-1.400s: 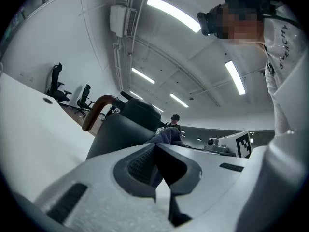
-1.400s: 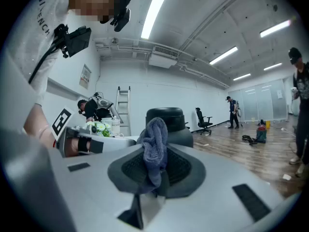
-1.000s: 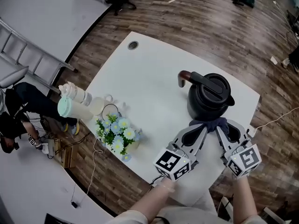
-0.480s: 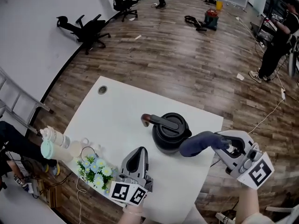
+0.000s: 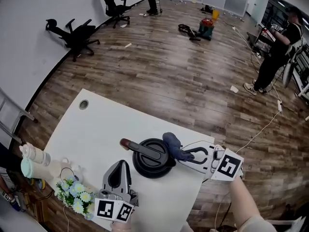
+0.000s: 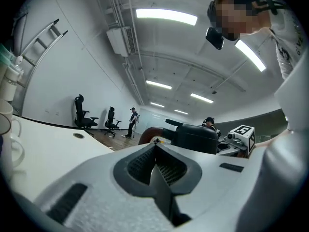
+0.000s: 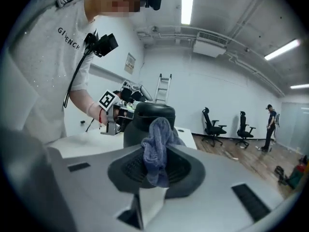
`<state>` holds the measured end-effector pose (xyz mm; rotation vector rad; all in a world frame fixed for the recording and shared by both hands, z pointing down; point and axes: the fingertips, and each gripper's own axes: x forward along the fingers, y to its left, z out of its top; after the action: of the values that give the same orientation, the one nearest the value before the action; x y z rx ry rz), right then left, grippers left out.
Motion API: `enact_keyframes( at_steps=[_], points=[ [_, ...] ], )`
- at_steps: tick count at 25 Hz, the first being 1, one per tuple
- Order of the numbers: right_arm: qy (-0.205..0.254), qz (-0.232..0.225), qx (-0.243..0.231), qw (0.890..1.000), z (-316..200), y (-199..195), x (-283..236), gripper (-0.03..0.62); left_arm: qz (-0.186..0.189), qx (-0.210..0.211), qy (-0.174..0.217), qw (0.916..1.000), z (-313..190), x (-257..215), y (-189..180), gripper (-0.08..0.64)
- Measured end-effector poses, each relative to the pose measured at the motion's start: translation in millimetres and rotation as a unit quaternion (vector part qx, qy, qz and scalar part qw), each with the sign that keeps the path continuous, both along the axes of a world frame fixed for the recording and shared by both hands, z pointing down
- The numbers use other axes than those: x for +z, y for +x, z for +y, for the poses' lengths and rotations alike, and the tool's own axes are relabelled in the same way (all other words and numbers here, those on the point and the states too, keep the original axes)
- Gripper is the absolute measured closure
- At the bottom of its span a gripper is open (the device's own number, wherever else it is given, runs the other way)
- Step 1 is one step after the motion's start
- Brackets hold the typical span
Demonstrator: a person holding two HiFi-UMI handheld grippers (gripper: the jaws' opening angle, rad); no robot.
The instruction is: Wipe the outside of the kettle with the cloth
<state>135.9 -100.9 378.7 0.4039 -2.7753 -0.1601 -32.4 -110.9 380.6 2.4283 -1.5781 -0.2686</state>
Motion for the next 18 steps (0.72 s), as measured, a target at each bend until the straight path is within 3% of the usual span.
enact_keyframes(
  at_steps=[3, 7, 9, 11, 15, 16, 18],
  points=[
    [-0.048, -0.032, 0.006, 0.998, -1.6, 2.4, 19.0, 0.537, -0.002, -0.006, -0.008, 0.9999, 1.0, 6.6, -1.7, 0.554],
    [-0.092, 0.032, -0.001, 0.995, 14.3, 5.4, 73.8, 0.537, 0.001, -0.004, -0.021, 0.9998, 3.4, 16.4, -0.2, 0.554],
    [-0.089, 0.078, -0.010, 0.993, 20.6, 7.2, 94.6, 0.537, 0.002, -0.002, -0.026, 0.9997, 3.8, 19.8, 1.3, 0.554],
    [-0.055, 0.087, 0.000, 0.995, 12.4, 15.7, 77.7, 0.537, 0.004, 0.000, -0.028, 0.9996, 4.3, 20.9, 2.2, 0.554],
    [0.005, -0.027, 0.048, 0.998, -30.0, 26.1, -39.5, 0.537, 0.014, -0.001, -0.028, 0.9995, 0.7, 17.7, -2.8, 0.554],
    [0.010, -0.059, 0.032, 0.998, -37.7, 19.9, -71.3, 0.537, 0.017, 0.001, -0.026, 0.9995, -0.1, 14.6, -3.2, 0.554],
    [0.003, -0.122, -0.044, 0.992, -49.6, -2.7, -116.3, 0.537, 0.022, 0.005, -0.021, 0.9995, -0.1, 6.5, -3.6, 0.554]
  ],
)
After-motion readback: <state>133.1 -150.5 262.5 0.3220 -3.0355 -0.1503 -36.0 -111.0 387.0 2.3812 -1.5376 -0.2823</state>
